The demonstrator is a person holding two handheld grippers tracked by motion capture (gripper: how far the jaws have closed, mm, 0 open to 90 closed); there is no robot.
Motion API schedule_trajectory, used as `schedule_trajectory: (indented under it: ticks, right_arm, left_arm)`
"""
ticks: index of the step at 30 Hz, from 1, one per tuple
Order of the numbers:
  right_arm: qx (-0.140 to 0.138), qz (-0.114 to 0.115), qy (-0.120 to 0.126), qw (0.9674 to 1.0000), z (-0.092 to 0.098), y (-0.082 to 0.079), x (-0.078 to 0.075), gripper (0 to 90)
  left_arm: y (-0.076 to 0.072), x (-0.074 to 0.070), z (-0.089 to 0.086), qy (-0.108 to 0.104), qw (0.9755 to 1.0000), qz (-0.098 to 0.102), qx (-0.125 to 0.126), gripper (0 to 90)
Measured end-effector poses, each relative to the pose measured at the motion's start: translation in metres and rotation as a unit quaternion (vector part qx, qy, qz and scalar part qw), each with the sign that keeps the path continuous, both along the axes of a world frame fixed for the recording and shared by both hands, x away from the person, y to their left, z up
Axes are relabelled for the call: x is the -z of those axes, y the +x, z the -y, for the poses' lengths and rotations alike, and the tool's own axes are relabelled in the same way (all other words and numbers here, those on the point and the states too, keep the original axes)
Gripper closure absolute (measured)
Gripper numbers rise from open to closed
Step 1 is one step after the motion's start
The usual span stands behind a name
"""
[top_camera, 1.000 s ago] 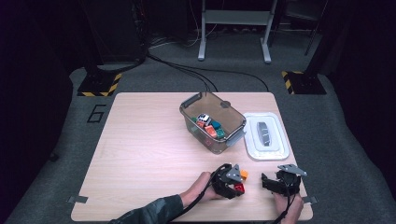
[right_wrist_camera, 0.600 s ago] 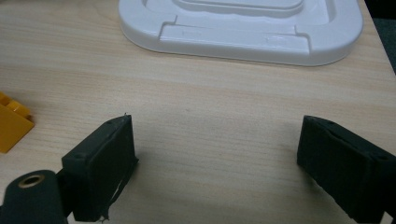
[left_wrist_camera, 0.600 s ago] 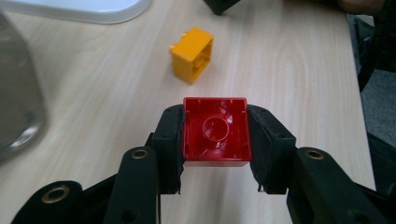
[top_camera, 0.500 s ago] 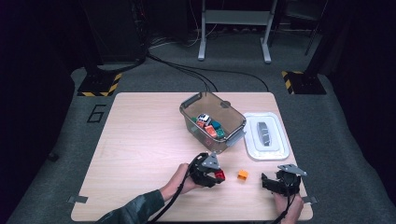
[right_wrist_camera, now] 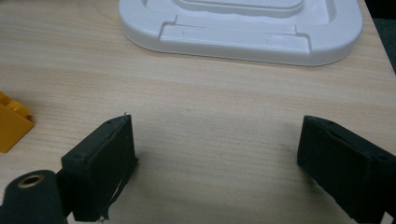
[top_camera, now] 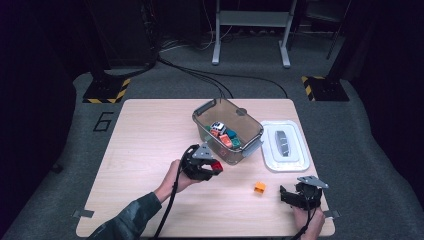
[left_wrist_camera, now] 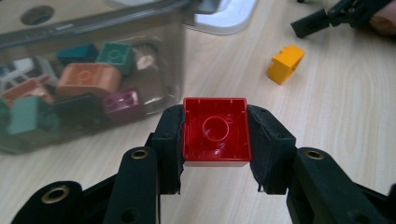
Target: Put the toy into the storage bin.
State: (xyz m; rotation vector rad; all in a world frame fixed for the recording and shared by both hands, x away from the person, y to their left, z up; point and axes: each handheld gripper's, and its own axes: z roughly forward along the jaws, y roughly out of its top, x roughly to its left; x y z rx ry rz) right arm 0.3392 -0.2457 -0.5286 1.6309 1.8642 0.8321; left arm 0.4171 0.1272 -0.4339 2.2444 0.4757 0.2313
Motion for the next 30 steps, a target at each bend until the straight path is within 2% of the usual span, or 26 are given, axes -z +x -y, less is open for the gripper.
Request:
schedule_trajectory:
  ticks: [8, 9, 12, 13, 17, 18, 19, 23, 30]
  right_arm:
    - [-0.001, 0.000, -0.001, 1.0000, 0.000, 0.000, 0.000, 10.3]
    - [-0.001, 0.001, -0.001, 1.0000, 0.000, 0.000, 0.000, 10.3]
    - [-0.001, 0.001, -0.001, 1.0000, 0.000, 0.000, 0.000, 10.3]
    - [-0.001, 0.000, -0.001, 1.0000, 0.000, 0.000, 0.000, 10.3]
    - [-0.001, 0.001, -0.001, 1.0000, 0.000, 0.000, 0.000, 10.3]
    - [-0.001, 0.001, -0.001, 1.0000, 0.000, 0.000, 0.000, 10.3]
    - [-0.001, 0.001, -0.001, 1.0000, 0.000, 0.000, 0.000, 10.3]
    - [-0.001, 0.001, -0.001, 1.0000, 0.000, 0.000, 0.000, 10.3]
    - [-0.001, 0.001, -0.001, 1.0000, 0.000, 0.000, 0.000, 10.3]
  left_arm:
    - [0.020, -0.024, -0.022, -0.006, 0.9993, 0.011, -0.035, 59.0]
    - [0.023, -0.027, -0.024, -0.011, 0.9988, 0.017, -0.045, 59.0]
    - [0.030, -0.036, -0.029, -0.011, 0.9984, 0.018, -0.053, 59.0]
    - [0.034, -0.040, -0.031, -0.011, 0.9978, 0.025, -0.060, 59.0]
    - [0.045, -0.052, -0.035, -0.011, 0.9968, 0.033, -0.072, 58.9]
    - [0.047, -0.054, -0.036, -0.014, 0.9964, 0.031, -0.077, 58.9]
    - [0.050, -0.056, -0.037, -0.011, 0.9961, 0.038, -0.079, 58.9]
    - [0.067, -0.063, -0.037, -0.014, 0.9946, 0.031, -0.098, 58.9]
    - [0.091, -0.067, -0.028, -0.001, 0.9929, 0.025, -0.116, 58.8]
